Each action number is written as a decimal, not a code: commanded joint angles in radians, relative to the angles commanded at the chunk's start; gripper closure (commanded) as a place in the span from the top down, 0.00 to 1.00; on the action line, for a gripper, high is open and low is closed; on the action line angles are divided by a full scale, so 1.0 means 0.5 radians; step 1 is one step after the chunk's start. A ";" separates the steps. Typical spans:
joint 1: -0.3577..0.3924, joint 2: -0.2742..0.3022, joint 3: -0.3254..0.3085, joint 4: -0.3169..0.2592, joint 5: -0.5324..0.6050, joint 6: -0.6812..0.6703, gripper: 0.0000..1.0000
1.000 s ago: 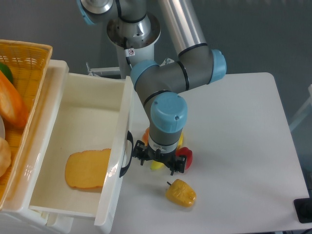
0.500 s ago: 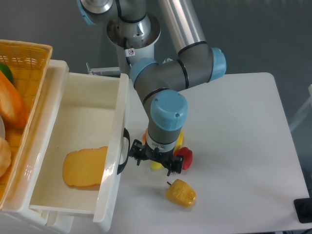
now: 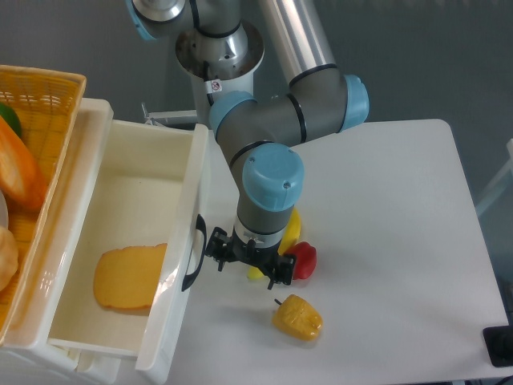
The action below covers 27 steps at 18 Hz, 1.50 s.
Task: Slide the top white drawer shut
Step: 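Push the drawer front with the gripper, sliding the drawer into the cabinet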
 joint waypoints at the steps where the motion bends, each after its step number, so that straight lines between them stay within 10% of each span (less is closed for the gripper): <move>1: 0.000 0.000 -0.003 0.000 0.000 0.000 1.00; 27: -0.258 0.064 -0.034 -0.009 -0.064 -0.003 1.00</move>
